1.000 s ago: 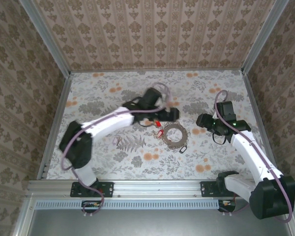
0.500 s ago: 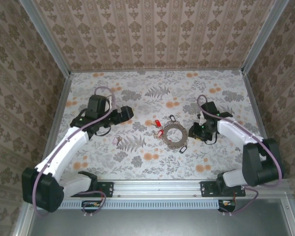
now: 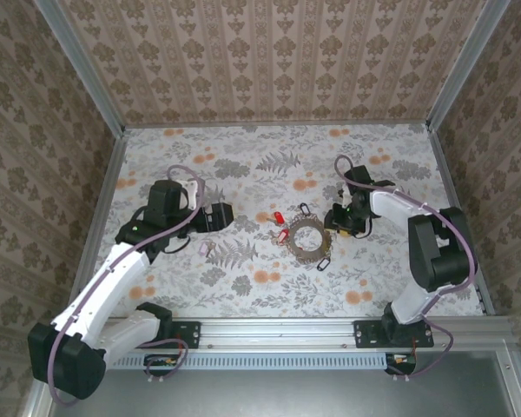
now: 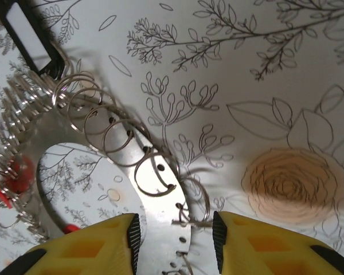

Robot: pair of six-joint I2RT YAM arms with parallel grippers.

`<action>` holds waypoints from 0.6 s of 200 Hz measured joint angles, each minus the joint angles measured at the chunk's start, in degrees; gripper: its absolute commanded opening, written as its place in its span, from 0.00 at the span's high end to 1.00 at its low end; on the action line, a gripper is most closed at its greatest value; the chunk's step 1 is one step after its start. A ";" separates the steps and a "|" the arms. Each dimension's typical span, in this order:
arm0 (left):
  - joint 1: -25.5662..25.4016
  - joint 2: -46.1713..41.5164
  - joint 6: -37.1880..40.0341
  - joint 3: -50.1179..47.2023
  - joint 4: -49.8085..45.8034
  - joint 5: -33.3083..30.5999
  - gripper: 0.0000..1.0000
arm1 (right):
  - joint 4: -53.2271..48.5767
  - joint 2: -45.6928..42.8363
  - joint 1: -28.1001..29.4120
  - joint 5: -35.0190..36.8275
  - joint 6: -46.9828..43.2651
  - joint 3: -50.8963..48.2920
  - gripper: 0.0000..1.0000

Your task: Put the keys on the keyring

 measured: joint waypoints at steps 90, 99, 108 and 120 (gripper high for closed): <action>-3.45 0.20 3.06 0.00 1.29 0.96 0.03 | 1.31 -1.07 0.87 -7.26 -4.11 -3.50 0.61; -3.48 0.31 3.21 0.00 1.77 1.01 0.03 | 1.49 -1.75 1.22 -8.33 -4.39 -4.22 0.62; -3.48 0.57 3.37 0.00 2.05 1.01 0.03 | 1.49 -2.25 1.57 -9.20 -4.74 -4.74 0.62; -3.63 1.01 3.63 -0.07 2.34 1.01 0.03 | 1.57 -2.67 2.03 -10.32 -4.94 -5.14 0.62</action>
